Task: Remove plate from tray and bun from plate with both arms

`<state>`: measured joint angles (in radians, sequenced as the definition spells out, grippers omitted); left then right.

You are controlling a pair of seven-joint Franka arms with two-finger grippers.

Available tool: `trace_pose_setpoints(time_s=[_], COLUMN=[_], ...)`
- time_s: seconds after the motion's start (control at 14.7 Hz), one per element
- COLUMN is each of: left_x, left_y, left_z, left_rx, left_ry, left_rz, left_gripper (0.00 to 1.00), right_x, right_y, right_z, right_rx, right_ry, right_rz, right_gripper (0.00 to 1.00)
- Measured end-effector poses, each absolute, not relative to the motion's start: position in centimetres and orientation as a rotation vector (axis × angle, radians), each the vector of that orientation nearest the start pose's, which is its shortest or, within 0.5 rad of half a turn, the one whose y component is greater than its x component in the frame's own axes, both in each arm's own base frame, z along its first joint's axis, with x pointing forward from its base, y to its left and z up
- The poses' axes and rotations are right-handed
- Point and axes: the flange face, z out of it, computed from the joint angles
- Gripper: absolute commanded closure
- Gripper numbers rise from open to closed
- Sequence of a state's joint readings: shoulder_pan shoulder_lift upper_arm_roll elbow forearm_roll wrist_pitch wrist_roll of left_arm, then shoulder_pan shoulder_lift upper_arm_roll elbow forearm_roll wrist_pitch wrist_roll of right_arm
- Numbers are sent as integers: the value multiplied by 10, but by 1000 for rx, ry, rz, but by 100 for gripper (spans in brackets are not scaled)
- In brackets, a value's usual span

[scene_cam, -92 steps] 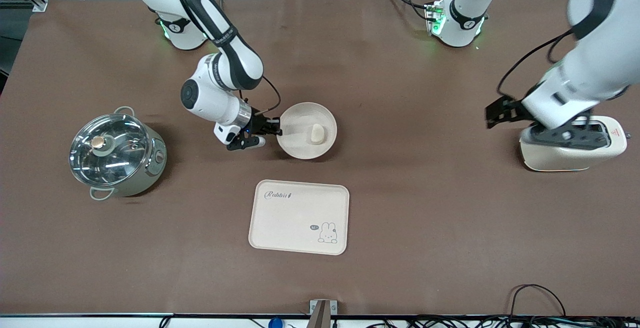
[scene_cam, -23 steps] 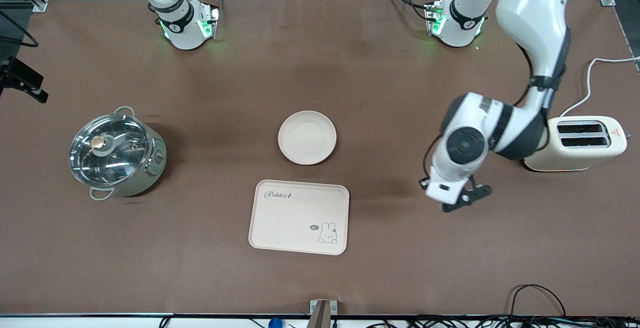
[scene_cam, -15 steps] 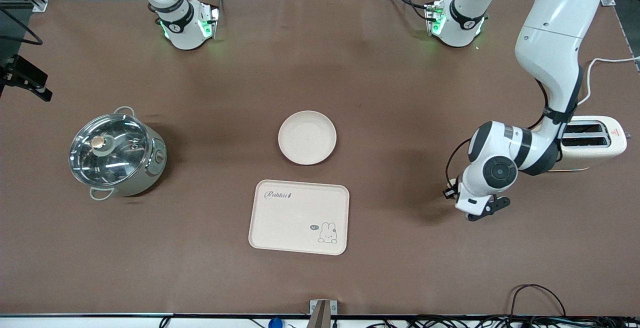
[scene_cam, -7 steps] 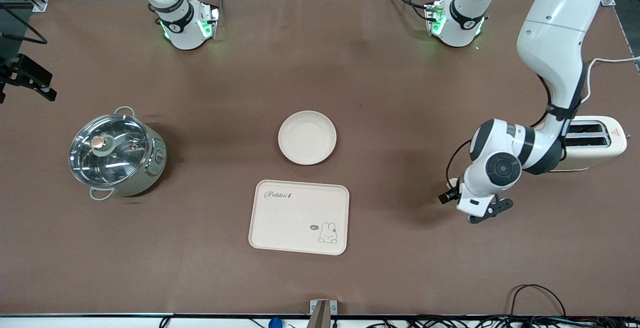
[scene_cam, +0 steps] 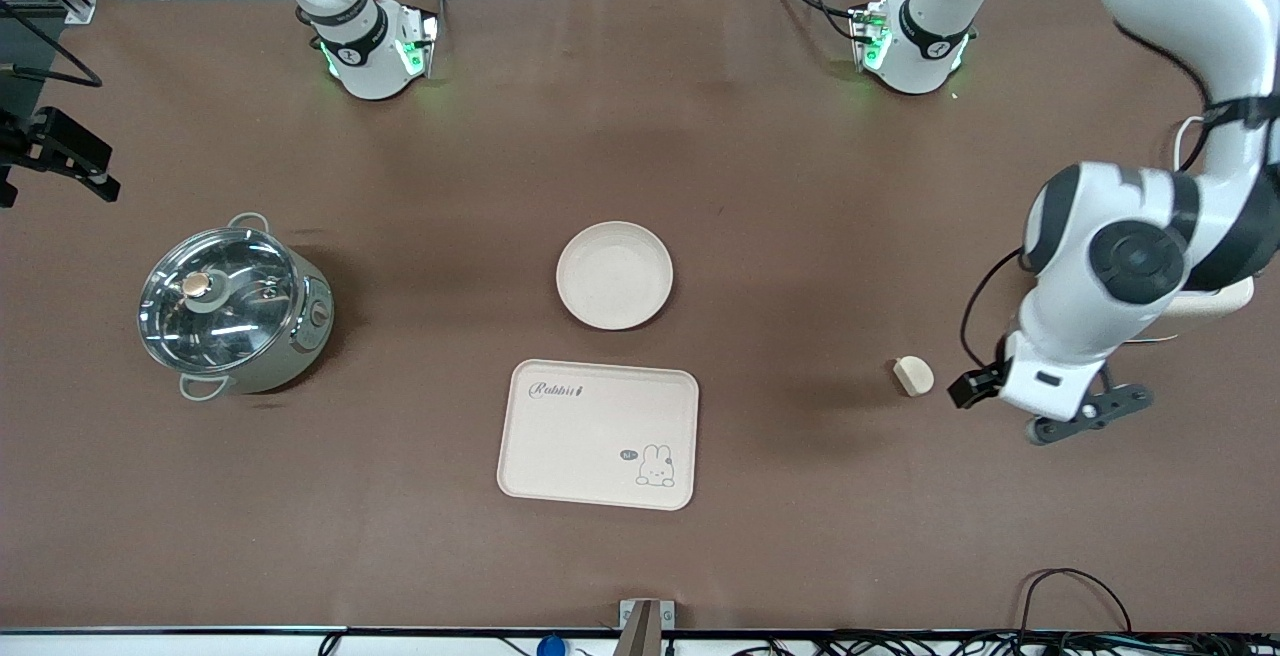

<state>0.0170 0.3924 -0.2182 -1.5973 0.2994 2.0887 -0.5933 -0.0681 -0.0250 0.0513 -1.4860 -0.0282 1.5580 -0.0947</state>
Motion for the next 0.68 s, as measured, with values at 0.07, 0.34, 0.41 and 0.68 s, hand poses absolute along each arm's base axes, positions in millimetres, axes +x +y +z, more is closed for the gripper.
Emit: trace_pose_setpoints(time_s=[0.07,0.34,0.41,0.68], left_x=[669,652,647,614], left_y=[-102,-102,-101,-96], left_z=[441,508,526,596], left_rx=[-2972,-2987,-3001,-3047], left_ry=[-374,-286,-262,-84], left_rz=[-293,-280,-253,-170], left_gripper=[0,0,0,0], right_x=[545,545,545,544], right_y=[-12,-10,-9,-9], right_z=[677,677,677,676], right_rx=[-3171,-3170,-3170,-3170], right_ry=[-121,-126,-128,-128], right_rz=[-151,-150,-149,-140], right_gripper=[0,0,0,0])
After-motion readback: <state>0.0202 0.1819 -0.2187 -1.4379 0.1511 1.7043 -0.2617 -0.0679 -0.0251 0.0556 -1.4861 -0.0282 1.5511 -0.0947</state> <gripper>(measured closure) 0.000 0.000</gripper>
